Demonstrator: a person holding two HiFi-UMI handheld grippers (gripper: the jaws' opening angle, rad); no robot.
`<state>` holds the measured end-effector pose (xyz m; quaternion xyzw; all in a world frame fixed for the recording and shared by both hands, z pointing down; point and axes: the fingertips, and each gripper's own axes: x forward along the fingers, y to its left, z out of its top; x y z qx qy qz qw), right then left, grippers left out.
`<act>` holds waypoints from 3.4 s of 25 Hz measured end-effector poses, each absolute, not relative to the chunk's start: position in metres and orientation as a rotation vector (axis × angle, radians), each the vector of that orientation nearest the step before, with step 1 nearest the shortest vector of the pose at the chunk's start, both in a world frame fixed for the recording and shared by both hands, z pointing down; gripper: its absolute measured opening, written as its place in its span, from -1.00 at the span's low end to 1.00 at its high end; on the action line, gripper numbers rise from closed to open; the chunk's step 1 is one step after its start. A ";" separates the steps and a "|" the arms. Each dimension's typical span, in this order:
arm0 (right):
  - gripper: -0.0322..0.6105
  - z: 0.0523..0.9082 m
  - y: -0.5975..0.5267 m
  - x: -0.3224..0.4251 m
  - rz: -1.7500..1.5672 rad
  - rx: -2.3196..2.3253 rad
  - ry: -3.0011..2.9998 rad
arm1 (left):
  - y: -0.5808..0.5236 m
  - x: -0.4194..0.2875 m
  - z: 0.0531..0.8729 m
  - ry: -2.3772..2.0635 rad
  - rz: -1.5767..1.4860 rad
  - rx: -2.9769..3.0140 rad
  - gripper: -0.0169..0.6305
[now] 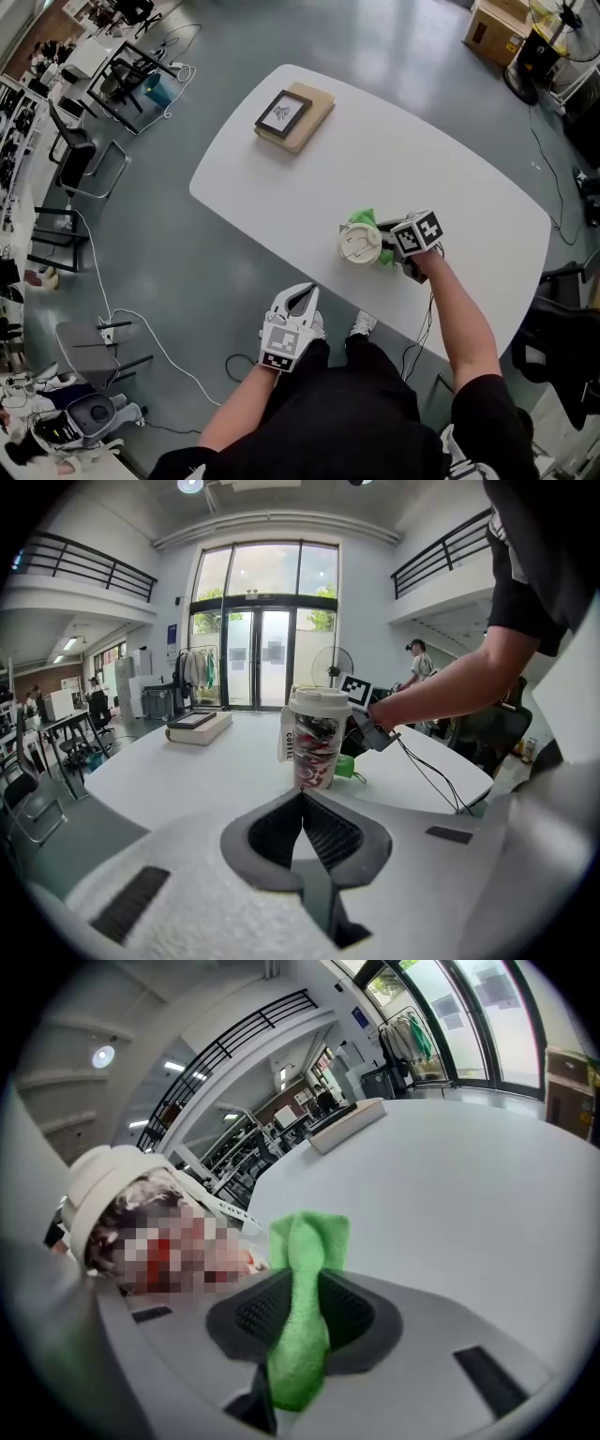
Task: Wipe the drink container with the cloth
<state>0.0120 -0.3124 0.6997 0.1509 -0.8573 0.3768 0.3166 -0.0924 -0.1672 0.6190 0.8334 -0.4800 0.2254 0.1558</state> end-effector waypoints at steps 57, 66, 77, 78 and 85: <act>-0.60 0.394 -0.232 0.071 0.185 1.358 -2.877 | -0.208 -0.068 0.455 -1.414 0.259 2.759 -0.91; -0.62 0.390 -0.209 0.058 0.061 1.317 -2.846 | -0.195 -0.067 0.461 -1.399 0.297 2.763 -0.91; -0.62 0.388 -0.205 0.061 0.025 1.396 -2.844 | -0.206 -0.064 0.443 -1.419 0.220 2.748 -0.91; -0.62 0.389 -0.205 0.062 0.006 1.399 -2.833 | -0.206 -0.064 0.443 -1.425 0.222 2.744 -0.91; -0.62 0.384 -0.208 0.057 -0.115 1.395 -2.794 | -0.209 -0.063 0.442 -1.439 0.229 2.749 -0.91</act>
